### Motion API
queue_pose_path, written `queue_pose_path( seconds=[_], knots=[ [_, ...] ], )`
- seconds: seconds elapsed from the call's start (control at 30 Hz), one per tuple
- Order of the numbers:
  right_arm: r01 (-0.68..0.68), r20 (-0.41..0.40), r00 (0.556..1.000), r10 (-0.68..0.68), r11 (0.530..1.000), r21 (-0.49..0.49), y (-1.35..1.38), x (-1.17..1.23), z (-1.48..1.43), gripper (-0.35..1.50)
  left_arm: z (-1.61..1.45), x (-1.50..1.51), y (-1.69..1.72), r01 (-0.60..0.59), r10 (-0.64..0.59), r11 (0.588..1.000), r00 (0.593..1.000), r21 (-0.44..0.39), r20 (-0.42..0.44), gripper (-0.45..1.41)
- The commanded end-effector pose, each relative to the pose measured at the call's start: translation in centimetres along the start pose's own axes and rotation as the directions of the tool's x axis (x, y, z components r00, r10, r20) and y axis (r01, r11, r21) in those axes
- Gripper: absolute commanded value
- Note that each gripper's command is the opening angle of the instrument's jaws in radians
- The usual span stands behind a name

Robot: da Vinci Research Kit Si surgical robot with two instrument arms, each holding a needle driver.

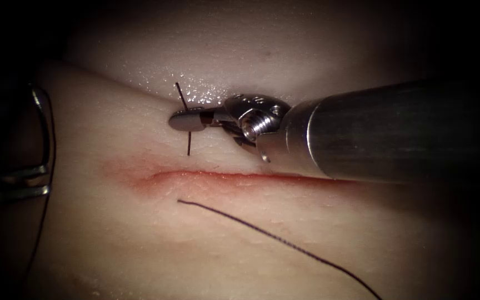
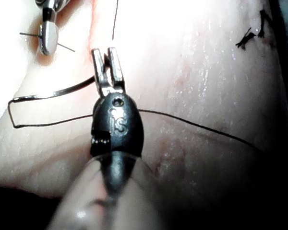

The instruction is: Wound Closure

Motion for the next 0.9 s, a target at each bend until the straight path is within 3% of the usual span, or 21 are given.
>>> queue_pose_path(
  seconds=[0.03,0.23,0.9],
  knots=[
    [0.010,-0.019,1.000,-0.010,1.000,0.009,0.00,-0.02,0.07,-0.35,0.06,-0.06,0.04,0.002,-0.002,1.000,1.000,-0.002,-0.001,-0.45],
    [0.086,-0.106,0.991,-0.081,0.995,0.040,-0.15,0.14,-0.08,-0.35,0.06,-0.06,0.04,0.002,-0.002,1.000,1.000,-0.002,-0.001,-0.45],
    [0.135,-0.187,0.975,-0.121,0.989,0.063,-0.39,0.44,-0.30,-0.35,0.05,-0.15,0.03,-0.032,0.031,0.998,0.999,-0.045,-0.018,-0.45]
  ],
)
